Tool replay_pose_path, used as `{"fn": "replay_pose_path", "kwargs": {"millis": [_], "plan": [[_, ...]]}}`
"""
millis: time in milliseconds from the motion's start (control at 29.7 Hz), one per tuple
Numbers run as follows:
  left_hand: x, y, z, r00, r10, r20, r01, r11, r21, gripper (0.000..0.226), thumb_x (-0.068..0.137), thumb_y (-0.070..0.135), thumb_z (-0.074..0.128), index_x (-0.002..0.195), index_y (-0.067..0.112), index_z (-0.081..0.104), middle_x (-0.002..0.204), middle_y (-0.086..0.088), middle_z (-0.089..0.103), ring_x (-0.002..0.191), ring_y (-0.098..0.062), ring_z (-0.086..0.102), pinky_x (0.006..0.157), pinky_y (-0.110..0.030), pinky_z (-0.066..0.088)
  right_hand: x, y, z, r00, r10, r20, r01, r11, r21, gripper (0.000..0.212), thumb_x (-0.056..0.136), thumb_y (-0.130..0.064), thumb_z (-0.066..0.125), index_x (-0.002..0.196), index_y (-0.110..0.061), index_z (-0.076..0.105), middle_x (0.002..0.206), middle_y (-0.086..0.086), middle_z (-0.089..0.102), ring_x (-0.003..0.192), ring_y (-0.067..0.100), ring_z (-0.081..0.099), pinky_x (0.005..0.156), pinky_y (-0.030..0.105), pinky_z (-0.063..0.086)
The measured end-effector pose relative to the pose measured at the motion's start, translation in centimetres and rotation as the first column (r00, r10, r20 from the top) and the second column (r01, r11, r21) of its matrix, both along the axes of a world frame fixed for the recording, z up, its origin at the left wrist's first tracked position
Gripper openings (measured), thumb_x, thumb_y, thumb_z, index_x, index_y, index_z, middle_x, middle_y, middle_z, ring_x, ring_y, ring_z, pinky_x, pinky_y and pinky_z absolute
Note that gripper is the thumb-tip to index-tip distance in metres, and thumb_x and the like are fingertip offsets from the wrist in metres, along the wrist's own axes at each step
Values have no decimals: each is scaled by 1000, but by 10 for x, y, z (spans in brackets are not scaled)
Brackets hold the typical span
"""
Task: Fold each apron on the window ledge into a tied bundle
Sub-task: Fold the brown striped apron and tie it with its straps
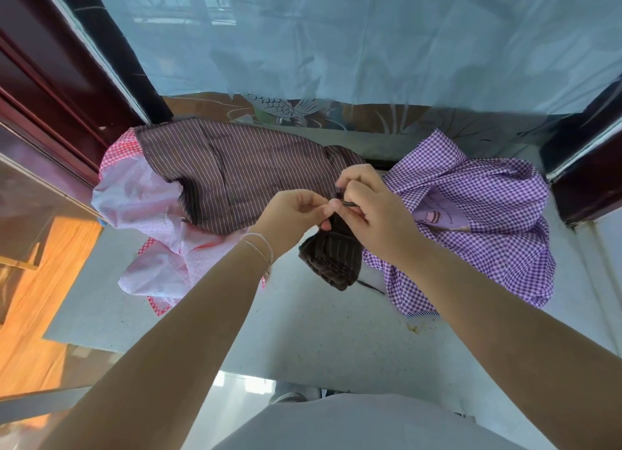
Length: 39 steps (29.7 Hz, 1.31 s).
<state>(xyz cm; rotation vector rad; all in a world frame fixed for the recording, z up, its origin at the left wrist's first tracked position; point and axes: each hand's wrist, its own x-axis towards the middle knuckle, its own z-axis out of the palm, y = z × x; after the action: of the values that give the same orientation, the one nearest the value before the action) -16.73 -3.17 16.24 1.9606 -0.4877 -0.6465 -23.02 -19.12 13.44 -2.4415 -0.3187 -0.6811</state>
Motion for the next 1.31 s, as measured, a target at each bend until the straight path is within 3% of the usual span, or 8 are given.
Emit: {"fn": "replay_pose_path", "kwargs": {"millis": [134,303,437,605,807,975,1109,1311], "plan": [[-1,1,8,970,-236,58,230,968,100,15,89,11,65,79,23,67,75,-1,70,70,-2,62,73,-15,50,7,-5,16,959,94,-269,-79,995,64,22,96,-26,55,84,-7,53,77,-4,55,58,8,48,52,18,40],[-10,-11,16,977,-141,158,116,981,153,23,90,7,60,69,17,63,71,-2,68,72,-15,62,81,-36,51,8,2,33,958,48,-283,-55,998,-17,25,97,-39,49,84,-18,43,64,-10,45,54,4,44,48,16,34],[-6,-4,13,992,12,-122,-15,1000,-24,19,95,11,54,83,17,68,76,-1,69,78,-17,64,83,-33,52,6,-7,43,922,-8,-387,-43,991,-123,29,95,-45,47,102,-16,47,79,-3,59,67,13,58,59,26,48],[7,8,18,891,33,-452,-178,943,-282,12,75,4,68,83,9,76,89,-12,73,92,-25,66,91,-34,53,-19,-12,31,988,-72,-134,22,939,-343,23,95,-32,51,83,-13,56,62,-8,51,50,9,47,41,17,29],[0,2,27,999,-47,-28,42,987,-153,14,77,0,74,85,12,76,79,-1,74,78,-12,68,79,-22,54,-36,-23,49,913,-63,-402,-47,965,-258,42,90,-53,38,85,-18,61,57,-6,56,45,6,48,41,23,40],[-13,-9,42,932,-262,248,275,961,-18,17,78,-3,68,78,14,69,78,-1,70,73,-11,65,74,-24,55,-30,-42,68,901,86,-425,-74,996,46,33,93,-37,52,125,-34,56,133,-12,44,117,0,45,99,19,37],[-19,-22,53,820,-336,463,343,937,72,25,75,-1,65,72,21,52,72,12,55,67,0,52,68,-15,44,-27,-53,60,639,292,-711,-93,948,306,34,91,-46,52,124,-38,51,123,-18,55,112,2,55,97,33,49],[-24,-33,53,837,-188,514,102,976,192,24,79,10,65,97,26,67,79,12,62,74,-9,59,77,-25,52,-51,-29,51,902,0,-431,85,980,179,14,96,-22,54,108,-16,56,96,-5,60,87,6,59,75,15,50]]}}
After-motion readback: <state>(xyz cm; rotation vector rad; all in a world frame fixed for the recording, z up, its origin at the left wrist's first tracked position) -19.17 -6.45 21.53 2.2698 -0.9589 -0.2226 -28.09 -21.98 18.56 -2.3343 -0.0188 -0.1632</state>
